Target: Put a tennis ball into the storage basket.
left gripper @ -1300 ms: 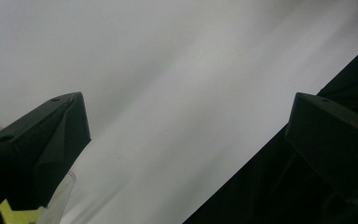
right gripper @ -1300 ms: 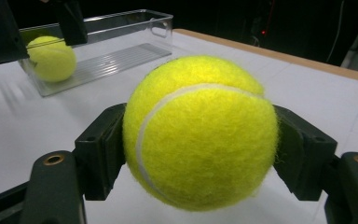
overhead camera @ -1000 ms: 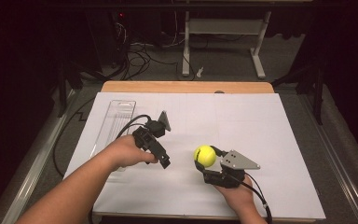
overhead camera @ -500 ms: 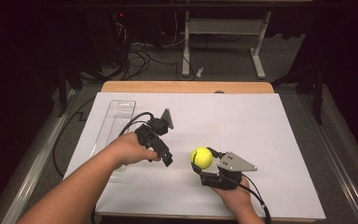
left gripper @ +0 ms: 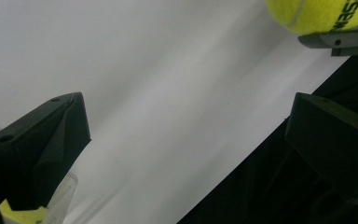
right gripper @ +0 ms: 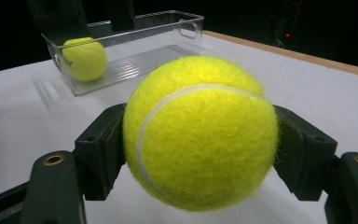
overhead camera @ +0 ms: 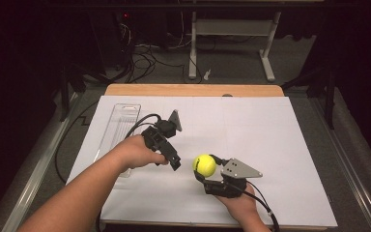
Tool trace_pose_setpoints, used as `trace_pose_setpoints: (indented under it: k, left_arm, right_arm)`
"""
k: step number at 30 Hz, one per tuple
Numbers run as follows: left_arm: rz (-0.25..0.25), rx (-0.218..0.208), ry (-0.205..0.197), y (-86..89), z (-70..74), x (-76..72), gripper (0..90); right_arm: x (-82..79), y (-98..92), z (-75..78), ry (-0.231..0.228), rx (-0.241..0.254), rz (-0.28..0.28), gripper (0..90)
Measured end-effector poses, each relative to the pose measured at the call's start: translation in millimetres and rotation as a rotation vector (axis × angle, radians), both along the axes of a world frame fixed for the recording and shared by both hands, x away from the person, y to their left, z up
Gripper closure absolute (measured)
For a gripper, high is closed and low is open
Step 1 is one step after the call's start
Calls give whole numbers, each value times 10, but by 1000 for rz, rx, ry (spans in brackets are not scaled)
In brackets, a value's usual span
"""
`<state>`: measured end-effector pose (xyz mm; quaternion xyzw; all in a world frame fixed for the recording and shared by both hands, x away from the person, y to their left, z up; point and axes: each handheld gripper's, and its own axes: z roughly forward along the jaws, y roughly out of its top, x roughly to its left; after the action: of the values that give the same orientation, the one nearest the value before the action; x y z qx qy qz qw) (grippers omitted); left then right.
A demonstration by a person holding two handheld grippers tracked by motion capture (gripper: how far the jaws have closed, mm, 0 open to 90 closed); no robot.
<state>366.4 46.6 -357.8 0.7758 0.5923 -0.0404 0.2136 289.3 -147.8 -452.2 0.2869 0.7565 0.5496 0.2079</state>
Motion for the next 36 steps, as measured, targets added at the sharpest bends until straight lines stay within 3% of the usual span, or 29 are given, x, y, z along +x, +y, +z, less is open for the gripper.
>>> trace_pose_setpoints:
  k: [18, 36]
  left_arm:
    - [-6, -15, -11, -121, 135, 19, 9]
    - [-23, -5, -10, -313, 108, 35, 7]
  right_arm:
    - [-26, 72, -14, 10, 4, 24, 277]
    - [-8, 220, -24, -4, 5, 46, 277]
